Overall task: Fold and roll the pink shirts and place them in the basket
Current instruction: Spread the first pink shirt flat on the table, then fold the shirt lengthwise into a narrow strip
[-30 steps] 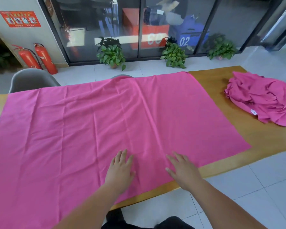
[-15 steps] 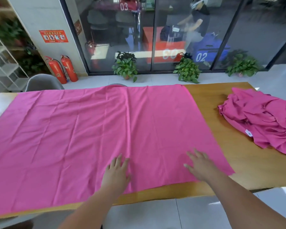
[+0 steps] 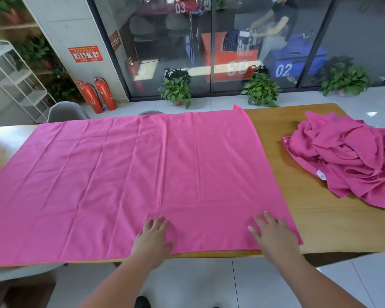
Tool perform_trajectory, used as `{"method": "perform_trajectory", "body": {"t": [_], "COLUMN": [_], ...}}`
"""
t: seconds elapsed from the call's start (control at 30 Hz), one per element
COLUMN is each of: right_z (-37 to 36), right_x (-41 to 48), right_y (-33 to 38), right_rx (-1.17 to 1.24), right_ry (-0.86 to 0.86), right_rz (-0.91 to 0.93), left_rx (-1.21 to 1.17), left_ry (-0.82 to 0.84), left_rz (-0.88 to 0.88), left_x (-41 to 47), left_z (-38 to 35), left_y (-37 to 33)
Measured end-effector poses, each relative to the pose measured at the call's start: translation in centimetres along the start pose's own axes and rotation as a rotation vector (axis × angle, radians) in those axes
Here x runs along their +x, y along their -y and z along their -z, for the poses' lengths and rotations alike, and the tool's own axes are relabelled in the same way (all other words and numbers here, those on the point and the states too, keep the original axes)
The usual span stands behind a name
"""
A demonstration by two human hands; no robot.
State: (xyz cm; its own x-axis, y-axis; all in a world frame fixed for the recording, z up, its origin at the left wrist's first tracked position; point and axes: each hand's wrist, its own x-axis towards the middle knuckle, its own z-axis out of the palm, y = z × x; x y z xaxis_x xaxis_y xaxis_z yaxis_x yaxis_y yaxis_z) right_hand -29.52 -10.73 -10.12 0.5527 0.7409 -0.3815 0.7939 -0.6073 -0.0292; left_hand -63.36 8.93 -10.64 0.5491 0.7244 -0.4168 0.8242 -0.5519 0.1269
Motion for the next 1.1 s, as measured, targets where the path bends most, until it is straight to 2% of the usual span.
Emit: {"method": "perform_trajectory", "body": {"t": [0.17,0.43,0.67,0.73,0.87,1.03,1.1], "right_z": [0.5,-0.5,-1.5,-1.1,-1.7,-1.4,-1.2], "right_x": [-0.8,-1.9,-2.8,-2.9,-2.8,-3.2,-3.1], "right_y": [-0.8,-2.4,-4.5,-4.1,-2.4,0.5,2.2], "right_rx": [-0.056,-0.069,-0.045,-0.069,-0.043,0.006,0.0], "right_ry": [-0.024,-0.066,-0.109,-0.113,-0.006,0.02,0.023], "right_rz": [0.022,-0.076,-0.2,-0.218,-0.062,-0.177,-0.134], "left_rx": [0.008,0.083,0.069,0.058,0.078,0.025,0.047], "left_ry": [0.012,0.011,0.014,-0.016,-0.009,-0.042,-0.049], "left_rz": [-0.011,-0.057,0.051,0.066,0.078,0.084,0.11], "left_x": [-0.4,-1.1,-2.1,-2.6,-3.4,-4.1,-4.5], "left_z": [-0.1,-0.4,-1.2,-1.6,-2.1,-1.3,-1.5], "left_y": [-0.3,-0.2,1.5,1.7,1.6,2.6,3.7]}}
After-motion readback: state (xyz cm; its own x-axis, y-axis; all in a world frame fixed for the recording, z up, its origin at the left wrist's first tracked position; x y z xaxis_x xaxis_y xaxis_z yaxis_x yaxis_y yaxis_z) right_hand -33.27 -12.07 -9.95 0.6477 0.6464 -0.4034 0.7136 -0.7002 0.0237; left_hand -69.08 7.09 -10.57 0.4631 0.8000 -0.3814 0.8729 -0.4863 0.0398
